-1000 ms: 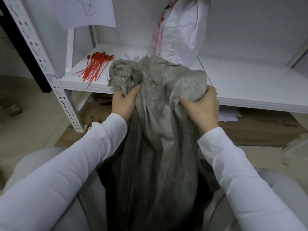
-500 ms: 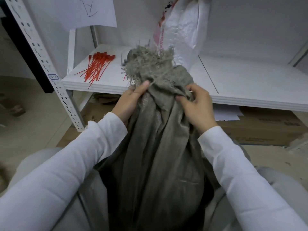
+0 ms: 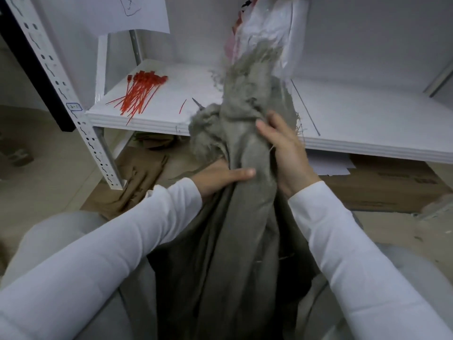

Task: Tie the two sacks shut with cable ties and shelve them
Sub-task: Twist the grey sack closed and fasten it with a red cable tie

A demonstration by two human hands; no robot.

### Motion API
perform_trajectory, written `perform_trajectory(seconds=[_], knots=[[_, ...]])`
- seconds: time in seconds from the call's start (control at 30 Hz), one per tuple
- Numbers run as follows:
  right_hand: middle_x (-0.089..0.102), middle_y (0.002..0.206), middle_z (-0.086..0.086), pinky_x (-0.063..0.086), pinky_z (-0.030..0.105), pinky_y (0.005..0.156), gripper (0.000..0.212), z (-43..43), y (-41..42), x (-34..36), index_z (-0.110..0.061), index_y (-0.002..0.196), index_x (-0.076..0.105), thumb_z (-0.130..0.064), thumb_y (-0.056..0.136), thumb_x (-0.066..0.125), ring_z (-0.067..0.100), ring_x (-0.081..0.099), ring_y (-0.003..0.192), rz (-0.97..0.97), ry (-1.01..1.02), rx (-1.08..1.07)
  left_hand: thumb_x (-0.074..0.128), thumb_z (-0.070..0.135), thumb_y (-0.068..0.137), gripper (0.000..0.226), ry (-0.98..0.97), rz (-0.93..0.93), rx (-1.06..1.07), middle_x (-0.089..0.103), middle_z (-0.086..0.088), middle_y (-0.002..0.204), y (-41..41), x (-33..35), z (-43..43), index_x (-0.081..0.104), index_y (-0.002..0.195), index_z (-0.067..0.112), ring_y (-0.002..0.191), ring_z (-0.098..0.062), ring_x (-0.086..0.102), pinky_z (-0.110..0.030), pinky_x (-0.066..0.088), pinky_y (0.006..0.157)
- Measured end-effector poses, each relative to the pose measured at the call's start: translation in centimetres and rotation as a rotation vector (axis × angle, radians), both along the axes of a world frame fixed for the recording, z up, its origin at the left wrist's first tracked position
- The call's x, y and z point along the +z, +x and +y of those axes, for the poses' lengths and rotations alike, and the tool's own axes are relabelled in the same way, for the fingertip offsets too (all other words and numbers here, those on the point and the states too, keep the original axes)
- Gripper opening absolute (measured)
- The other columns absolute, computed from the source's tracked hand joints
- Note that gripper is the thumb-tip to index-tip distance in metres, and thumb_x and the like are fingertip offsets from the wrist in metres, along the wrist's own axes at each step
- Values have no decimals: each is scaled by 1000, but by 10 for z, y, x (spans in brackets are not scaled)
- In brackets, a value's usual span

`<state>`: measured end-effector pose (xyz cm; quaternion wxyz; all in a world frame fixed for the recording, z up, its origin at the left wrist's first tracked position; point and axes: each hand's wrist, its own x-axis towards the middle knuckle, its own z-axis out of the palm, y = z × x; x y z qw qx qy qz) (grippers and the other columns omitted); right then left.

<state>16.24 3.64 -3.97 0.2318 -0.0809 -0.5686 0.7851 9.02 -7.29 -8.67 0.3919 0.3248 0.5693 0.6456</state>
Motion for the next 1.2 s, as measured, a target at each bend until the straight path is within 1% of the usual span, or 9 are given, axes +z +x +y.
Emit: perform_trajectory(seconds=[0.13,0.27,0.4,0.57,0.67,0.8,0.9,1.03,1.2], knots=[[62,131,6,46,26,103,66,-14,0,-2,-8,134,54,-51,84,56,13,60,119,-229,40,236,85,17,62,49,9,-11,56,72,6,107,8,-7,6,65,107,22,104,-11,66,-31,50,94],[68,110,10,50,34,98,43,9,0,0,-10,110,63,-44,99,38,20,65,106,-194,28,54,81,0,61,52,-2,-114,420,72,-6,104,-6,-13,10,66,110,4,95,-17,69,-31,54,81],[70,96,6,54,35,81,53,39,5,-18,-15,101,65,-50,63,76,22,67,91,-408,297,-359,76,1,70,46,-36,-325,541,71,-11,107,-21,-12,3,65,115,4,96,-28,69,-38,57,80],[72,103,-5,57,22,75,68,37,21,-36,-19,113,64,-41,55,92,8,70,90,-670,392,34,53,-5,88,22,13,-371,306,75,-2,84,-21,1,-7,66,99,10,76,-15,71,-25,59,63],[74,107,-3,53,37,95,79,27,20,-47,-18,113,68,-42,42,96,16,70,100,-688,316,133,43,-7,91,39,-12,-377,284,71,0,67,-21,0,-13,70,74,14,60,-11,69,-22,58,57],[76,91,-7,55,28,83,28,16,23,-40,-24,94,70,-31,70,82,11,71,89,-726,237,313,39,-3,95,59,5,-393,237,68,-2,54,-23,-2,-15,71,49,15,47,-10,66,-21,55,46],[73,91,-12,52,24,85,16,12,25,-35,-30,91,67,-31,79,77,3,68,85,-692,273,246,45,-7,91,45,-7,-328,215,73,0,67,-24,3,-13,75,68,17,60,-9,70,-21,58,57],[63,121,-6,42,33,106,61,13,18,-33,-22,121,62,-52,72,78,15,59,112,-757,434,-100,70,11,83,36,-190,-8,314,69,1,109,-29,3,-7,62,118,10,95,-11,67,-17,53,72],[53,141,5,27,35,115,63,9,8,-41,-15,132,57,-57,84,63,25,43,134,-801,666,-288,79,64,49,81,-384,304,584,66,1,113,-29,-11,-4,63,113,18,102,-14,63,-33,52,92]])
